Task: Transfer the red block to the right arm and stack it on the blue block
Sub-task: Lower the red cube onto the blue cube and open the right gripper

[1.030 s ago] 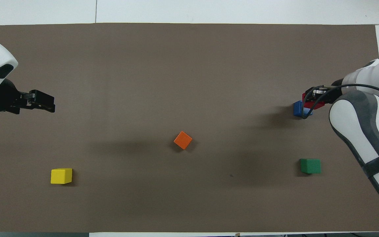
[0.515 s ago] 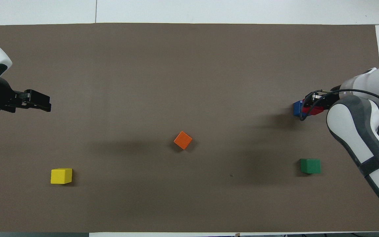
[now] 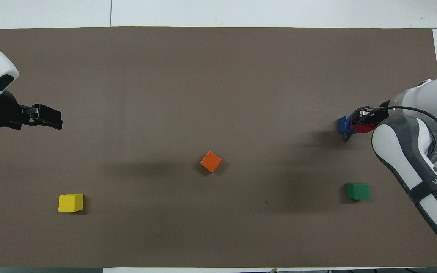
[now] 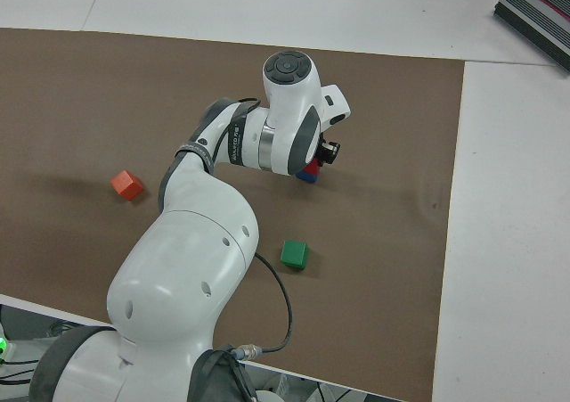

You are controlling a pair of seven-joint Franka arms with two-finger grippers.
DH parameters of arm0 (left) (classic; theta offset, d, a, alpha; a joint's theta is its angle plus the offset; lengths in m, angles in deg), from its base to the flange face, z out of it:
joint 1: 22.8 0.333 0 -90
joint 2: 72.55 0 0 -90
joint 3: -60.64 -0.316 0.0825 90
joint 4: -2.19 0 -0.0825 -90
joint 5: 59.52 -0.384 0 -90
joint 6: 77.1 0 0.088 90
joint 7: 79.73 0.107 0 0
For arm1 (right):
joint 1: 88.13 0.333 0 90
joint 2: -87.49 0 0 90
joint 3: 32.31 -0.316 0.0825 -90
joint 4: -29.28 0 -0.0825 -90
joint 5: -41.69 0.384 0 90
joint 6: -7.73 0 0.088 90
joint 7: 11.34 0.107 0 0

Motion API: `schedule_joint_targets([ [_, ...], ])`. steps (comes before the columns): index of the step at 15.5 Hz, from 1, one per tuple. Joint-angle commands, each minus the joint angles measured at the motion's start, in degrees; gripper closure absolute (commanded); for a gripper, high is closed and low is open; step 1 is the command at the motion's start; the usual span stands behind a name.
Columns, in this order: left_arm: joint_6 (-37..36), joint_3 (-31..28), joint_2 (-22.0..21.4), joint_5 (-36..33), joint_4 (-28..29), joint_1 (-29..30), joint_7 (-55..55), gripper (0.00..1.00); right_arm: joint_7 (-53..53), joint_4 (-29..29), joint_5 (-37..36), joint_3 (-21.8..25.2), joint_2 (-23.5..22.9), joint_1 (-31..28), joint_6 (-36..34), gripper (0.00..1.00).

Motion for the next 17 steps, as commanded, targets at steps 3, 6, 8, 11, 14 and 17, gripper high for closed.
schedule_joint_targets([
  [3,-0.24,-1.1,-0.34,-0.44,-0.5,-0.55,0.41,0.0,1.26,-0.78,-1.64,-0.51,0.36,0.73,1.57,1.0],
  [6,0.11,-1.36,-0.34,0.26,-1.02,-0.55,0.23,0.0,1.0,-0.86,-1.73,-0.6,0.28,0.82,2.97,1.0],
  [8,0.11,-1.45,-0.34,0.7,-1.11,-0.46,-2.04,0.0,0.91,-0.86,-1.73,-0.6,-0.51,0.73,3.24,1.0],
  [11,0.11,-1.28,-0.34,0.7,-1.11,-0.2,-3.02,0.0,0.73,-0.86,-1.73,-0.6,-0.87,0.82,3.77,1.0],
  [14,-0.24,-1.36,-0.34,0.79,-1.11,0.07,-3.02,0.0,0.73,-0.86,-1.73,-0.6,-0.87,0.82,3.59,1.0],
  [17,-0.76,-1.45,-0.08,0.88,-3.56,0.07,-4.51,0.0,0.73,-0.86,-1.73,-0.69,-0.78,0.82,3.15,1.0],
])
